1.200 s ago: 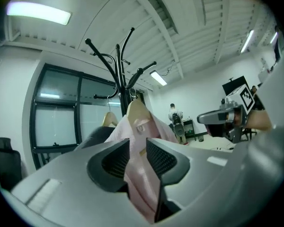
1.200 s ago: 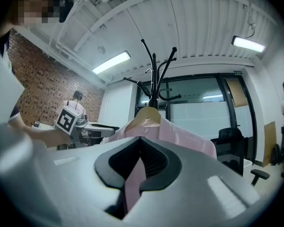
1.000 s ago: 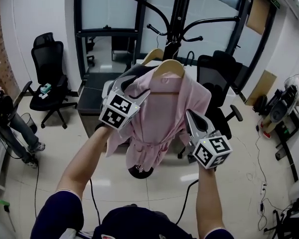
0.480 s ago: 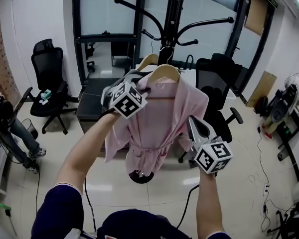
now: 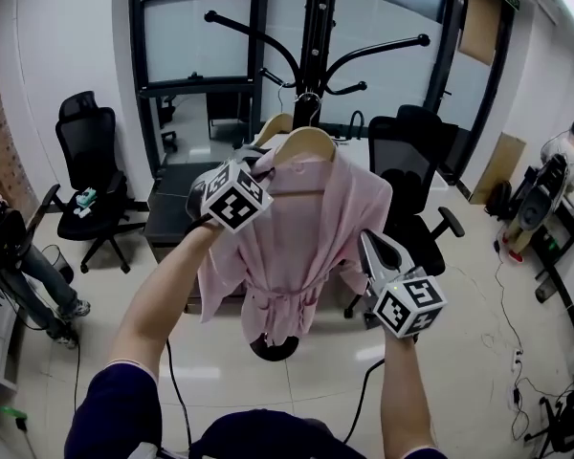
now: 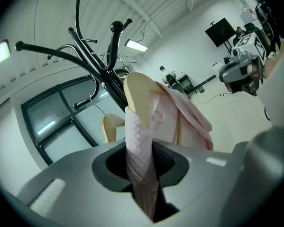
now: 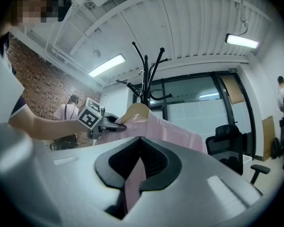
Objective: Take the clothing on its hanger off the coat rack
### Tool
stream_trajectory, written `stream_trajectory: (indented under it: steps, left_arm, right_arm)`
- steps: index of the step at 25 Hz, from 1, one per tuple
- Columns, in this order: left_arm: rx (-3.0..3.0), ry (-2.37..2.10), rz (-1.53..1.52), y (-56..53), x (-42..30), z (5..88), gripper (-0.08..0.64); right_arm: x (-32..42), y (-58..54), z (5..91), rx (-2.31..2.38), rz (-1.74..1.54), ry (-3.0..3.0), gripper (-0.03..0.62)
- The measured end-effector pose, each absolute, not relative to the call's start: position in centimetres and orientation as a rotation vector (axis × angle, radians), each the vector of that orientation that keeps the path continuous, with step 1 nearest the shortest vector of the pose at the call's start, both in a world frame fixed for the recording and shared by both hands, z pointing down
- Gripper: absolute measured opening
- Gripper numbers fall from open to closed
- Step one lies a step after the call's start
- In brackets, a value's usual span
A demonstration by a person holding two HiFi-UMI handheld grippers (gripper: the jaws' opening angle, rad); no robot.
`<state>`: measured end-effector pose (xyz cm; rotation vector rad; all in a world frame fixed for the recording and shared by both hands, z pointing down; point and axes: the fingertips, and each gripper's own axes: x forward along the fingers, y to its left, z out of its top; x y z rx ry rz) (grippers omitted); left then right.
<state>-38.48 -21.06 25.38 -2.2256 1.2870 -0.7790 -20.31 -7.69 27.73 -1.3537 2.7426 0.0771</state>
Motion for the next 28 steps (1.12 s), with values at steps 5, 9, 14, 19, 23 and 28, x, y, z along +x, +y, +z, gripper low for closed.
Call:
stream_trajectory:
  steps: [5,9,14,19,23,28]
  left_arm:
    - [-2.213,1.227,-0.762,-20.4,-36.4,23.1,0.087]
    - [-2.222,1.163,-0.783,-19.9,-34.2,24.2,0.087]
    - [-2.270,1.068,-0.785,-19.4,-29.9,25.7,0.087]
    - [-2.331,1.002,-0.759,-18.6,-23.1,26.3,0.087]
    - [-2.379,0.965,-0.726,-17.9,-18.0,26.5,0.087]
    - [-2.429,0.939,-0.685,-17.7,-12.0,26.7,0.087]
  right_arm:
    - [-19.7,-7.2,27.6,-1.367,0.077,2.722,0.002]
    - [-18.9,-6.1,28.2,-1.407,0.077,2.696,0.002]
    - [-15.2,-5.5,28.3,-1.505,0.066,2.642,0.002]
    - [-9.8,-4.2,28.8,-1.568,0.038,2.621,0.002]
    - [-5.2,-3.1,28.8,-1.620,0.032,2.592,0.002]
    - [0.4,-1.9,28.7,-1.668,0.032,2.559,0.002]
